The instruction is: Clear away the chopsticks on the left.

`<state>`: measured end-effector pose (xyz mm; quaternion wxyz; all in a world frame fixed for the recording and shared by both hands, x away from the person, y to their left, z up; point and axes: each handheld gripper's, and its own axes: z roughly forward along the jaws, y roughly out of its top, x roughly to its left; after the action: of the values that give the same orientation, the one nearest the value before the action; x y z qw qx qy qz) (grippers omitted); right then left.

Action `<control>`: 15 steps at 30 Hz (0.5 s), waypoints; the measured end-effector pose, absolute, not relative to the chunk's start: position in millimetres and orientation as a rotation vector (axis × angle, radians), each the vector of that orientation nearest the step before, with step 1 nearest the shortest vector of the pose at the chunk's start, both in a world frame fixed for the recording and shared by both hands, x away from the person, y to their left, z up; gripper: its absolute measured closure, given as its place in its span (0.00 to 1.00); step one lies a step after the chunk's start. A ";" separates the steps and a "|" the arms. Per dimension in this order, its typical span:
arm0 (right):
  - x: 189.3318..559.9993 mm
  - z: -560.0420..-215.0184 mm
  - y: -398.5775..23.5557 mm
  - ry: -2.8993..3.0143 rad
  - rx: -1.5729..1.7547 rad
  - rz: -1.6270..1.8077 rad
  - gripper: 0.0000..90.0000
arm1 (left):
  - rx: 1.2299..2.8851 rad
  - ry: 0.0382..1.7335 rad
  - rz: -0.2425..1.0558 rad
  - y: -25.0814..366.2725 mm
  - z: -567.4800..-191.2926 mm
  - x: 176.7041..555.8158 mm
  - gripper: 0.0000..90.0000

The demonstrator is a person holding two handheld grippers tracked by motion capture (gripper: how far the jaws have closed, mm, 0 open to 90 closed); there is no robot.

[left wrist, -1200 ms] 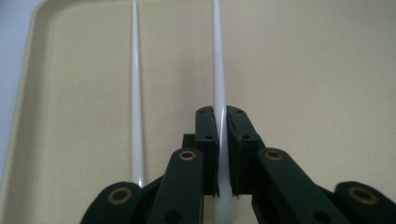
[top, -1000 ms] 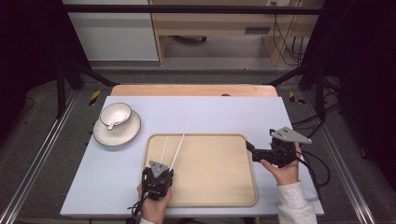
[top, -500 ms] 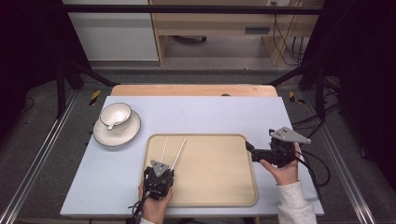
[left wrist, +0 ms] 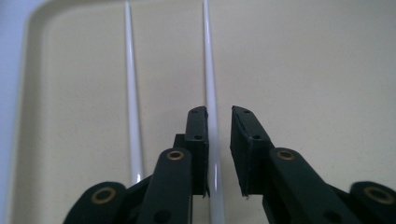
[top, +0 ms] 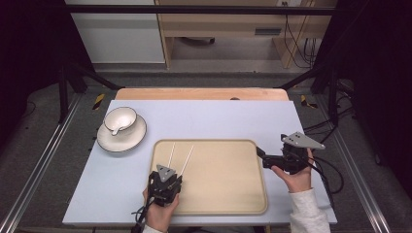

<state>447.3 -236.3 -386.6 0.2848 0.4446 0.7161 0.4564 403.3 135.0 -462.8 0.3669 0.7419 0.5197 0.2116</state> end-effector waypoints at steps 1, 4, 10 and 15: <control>447.3 -386.6 -236.3 1.915 1.189 1.221 0.04 | 1.906 1.335 0.544 135.0 -462.8 403.3 0.82; 446.4 -385.3 -238.5 1.910 1.188 1.226 0.04 | 1.877 1.250 0.558 146.9 -443.0 406.3 0.73; 445.3 -383.7 -240.9 1.892 1.196 1.248 0.04 | 1.844 1.091 0.533 169.6 -413.3 409.4 0.54; 444.0 -381.7 -244.0 1.876 1.202 1.268 0.03 | 1.870 1.052 0.585 185.9 -404.4 410.2 0.42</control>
<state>444.0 -244.0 -381.7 0.2850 0.4493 0.7014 0.4743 410.2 185.9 -404.4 0.4430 0.7537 0.4242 0.2360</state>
